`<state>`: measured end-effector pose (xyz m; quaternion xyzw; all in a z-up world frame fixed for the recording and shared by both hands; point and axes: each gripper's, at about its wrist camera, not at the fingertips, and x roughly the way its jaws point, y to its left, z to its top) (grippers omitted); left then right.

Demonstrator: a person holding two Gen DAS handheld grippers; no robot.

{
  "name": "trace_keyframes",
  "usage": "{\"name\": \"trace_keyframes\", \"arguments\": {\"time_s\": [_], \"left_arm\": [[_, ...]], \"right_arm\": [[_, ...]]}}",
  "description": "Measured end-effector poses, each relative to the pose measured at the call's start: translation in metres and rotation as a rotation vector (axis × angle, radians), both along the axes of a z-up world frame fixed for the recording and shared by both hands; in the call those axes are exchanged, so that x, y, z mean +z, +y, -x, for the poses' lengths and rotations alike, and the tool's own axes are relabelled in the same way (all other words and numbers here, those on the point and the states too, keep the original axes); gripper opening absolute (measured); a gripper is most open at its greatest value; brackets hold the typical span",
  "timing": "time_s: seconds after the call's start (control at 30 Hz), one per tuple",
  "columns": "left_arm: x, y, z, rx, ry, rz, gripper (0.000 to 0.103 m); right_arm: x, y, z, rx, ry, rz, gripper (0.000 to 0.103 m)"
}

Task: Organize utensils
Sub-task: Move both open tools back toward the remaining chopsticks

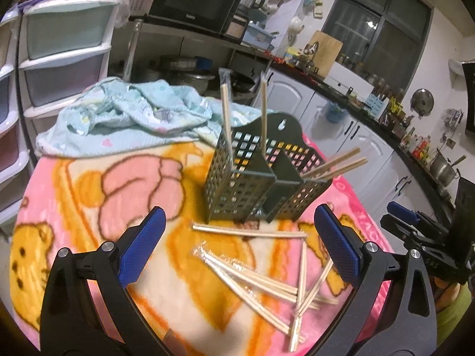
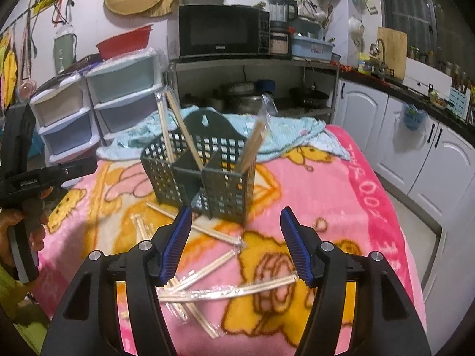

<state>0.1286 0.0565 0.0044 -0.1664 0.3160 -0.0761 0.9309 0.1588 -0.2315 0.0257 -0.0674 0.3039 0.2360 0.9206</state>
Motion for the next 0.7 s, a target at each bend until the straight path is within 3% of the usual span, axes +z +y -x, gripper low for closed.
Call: {"name": "trace_keyframes", "arguments": {"time_s": [0.7], "left_arm": [[-0.075,-0.007,-0.015,0.000,0.199,0.033,0.092]], "right_arm": [[-0.063,-0.040,-0.031,-0.163,0.171,0.043,0.060]]}}
